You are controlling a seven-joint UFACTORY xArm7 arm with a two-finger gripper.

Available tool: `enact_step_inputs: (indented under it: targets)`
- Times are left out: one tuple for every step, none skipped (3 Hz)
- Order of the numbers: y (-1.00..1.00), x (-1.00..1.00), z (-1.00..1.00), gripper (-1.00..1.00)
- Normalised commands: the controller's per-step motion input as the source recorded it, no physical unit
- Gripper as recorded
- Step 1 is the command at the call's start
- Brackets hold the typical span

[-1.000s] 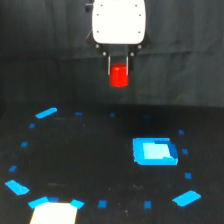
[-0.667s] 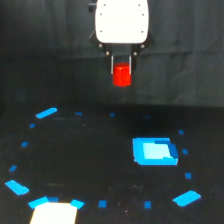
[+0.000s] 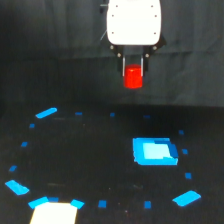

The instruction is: Pick up the red object from the table

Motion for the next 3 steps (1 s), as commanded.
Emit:
enact_step_inputs:
  targets:
    - [-0.08, 0.43, 0.31, -0.99]
    - [0.35, 0.23, 0.46, -1.00]
    - [0.13, 0.28, 0.64, -1.00]
